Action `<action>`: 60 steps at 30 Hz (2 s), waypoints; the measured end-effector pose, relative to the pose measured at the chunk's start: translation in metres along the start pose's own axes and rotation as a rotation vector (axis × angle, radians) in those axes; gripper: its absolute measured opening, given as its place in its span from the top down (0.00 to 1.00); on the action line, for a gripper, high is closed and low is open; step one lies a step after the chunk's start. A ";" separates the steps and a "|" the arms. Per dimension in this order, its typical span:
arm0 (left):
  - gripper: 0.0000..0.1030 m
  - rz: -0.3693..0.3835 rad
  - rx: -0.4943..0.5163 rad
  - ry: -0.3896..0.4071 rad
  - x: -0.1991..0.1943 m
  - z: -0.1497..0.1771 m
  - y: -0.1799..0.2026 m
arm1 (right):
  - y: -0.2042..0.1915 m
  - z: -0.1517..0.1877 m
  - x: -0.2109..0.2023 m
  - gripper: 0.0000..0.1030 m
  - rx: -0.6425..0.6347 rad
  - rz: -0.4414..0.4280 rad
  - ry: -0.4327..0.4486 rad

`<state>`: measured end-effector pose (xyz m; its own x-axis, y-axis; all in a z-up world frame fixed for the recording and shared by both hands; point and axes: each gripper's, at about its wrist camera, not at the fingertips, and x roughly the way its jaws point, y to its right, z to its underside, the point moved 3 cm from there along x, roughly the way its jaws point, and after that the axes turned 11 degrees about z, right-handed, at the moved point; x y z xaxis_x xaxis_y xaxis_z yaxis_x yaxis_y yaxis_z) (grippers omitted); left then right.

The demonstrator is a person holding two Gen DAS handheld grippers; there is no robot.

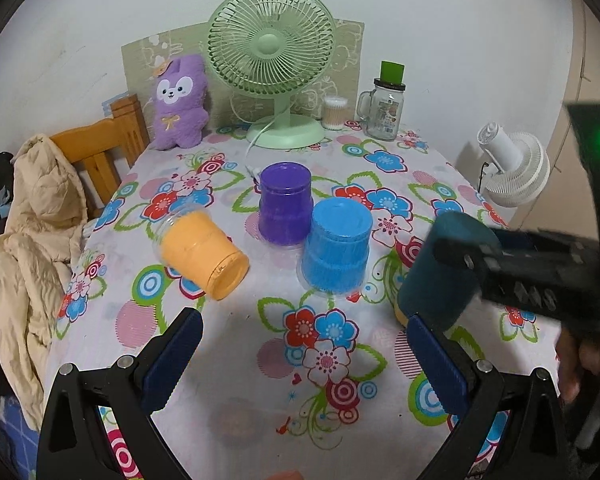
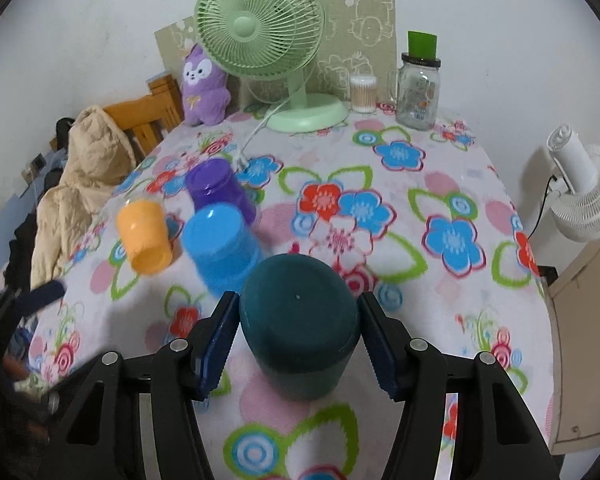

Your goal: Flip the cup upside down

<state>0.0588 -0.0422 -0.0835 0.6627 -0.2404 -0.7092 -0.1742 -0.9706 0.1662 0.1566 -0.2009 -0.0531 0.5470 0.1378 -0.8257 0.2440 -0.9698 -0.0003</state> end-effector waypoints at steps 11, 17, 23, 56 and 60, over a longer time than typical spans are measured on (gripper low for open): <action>0.00 -0.012 -0.031 0.032 -0.014 -0.002 -0.009 | -0.024 -0.073 0.017 0.40 -0.014 -0.014 0.135; 0.00 -0.001 -0.028 0.022 -0.009 -0.002 -0.010 | -0.014 -0.016 0.021 0.40 0.004 -0.035 0.072; 0.00 0.029 -0.024 0.002 0.002 -0.004 -0.003 | 0.000 0.044 0.007 0.39 0.011 -0.034 0.002; 0.00 0.028 0.011 -0.004 0.005 -0.003 0.038 | 0.032 0.056 -0.043 0.22 -0.011 0.112 0.089; 0.00 0.021 0.007 -0.020 0.015 -0.004 0.044 | 0.042 0.058 -0.037 0.18 0.002 0.116 0.075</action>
<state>0.0636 -0.0887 -0.0841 0.6440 -0.2602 -0.7194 -0.1930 -0.9652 0.1764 0.1000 -0.2584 -0.0556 0.6295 0.0398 -0.7760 0.1741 -0.9805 0.0910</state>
